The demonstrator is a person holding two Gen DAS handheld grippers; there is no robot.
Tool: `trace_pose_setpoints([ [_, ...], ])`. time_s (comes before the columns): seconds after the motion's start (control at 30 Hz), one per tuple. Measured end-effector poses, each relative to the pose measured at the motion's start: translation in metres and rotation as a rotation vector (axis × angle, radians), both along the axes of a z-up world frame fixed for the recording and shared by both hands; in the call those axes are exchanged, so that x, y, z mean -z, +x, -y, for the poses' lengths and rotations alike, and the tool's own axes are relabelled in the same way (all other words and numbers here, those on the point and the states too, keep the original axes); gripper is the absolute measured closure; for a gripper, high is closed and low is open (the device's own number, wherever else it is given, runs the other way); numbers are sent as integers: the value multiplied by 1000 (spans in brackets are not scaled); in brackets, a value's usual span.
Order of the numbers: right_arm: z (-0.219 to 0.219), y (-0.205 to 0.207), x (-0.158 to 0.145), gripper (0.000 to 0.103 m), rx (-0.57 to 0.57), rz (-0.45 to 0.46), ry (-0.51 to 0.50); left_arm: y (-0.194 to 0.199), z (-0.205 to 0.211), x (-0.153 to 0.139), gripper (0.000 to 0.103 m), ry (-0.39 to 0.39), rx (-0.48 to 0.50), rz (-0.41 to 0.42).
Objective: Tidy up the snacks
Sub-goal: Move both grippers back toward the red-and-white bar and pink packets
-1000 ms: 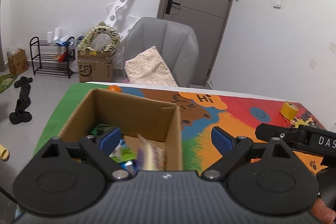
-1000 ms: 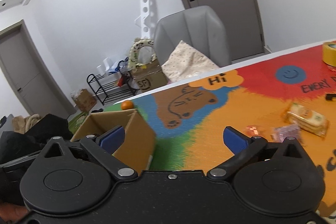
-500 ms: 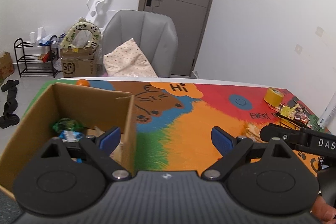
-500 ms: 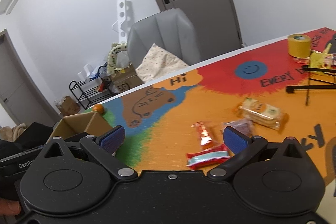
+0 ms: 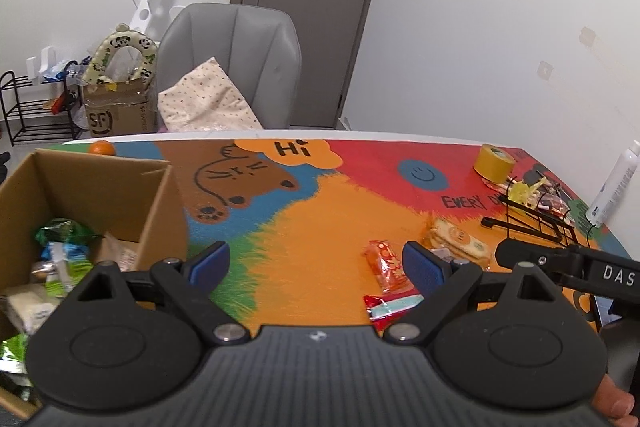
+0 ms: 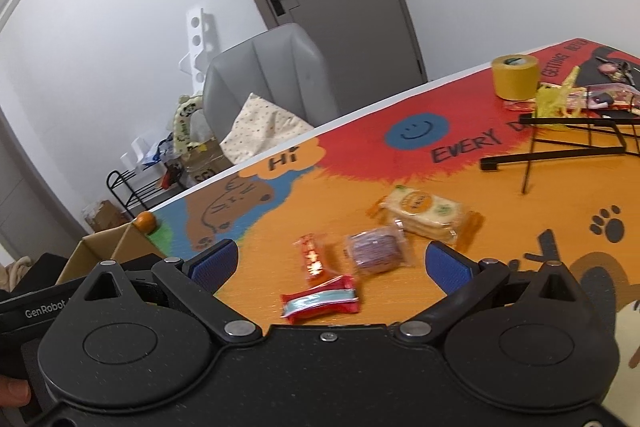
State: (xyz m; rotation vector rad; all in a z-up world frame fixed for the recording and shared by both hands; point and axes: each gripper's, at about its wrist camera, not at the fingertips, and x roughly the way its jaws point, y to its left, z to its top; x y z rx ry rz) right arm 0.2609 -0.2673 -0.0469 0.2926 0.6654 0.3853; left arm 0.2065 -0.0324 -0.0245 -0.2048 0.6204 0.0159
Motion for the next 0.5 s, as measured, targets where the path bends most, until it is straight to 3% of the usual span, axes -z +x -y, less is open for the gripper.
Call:
trace_pose_setpoints([
  [0.5, 34, 21, 34, 2, 50, -56, 24, 37, 41, 34, 15, 31, 81, -68],
])
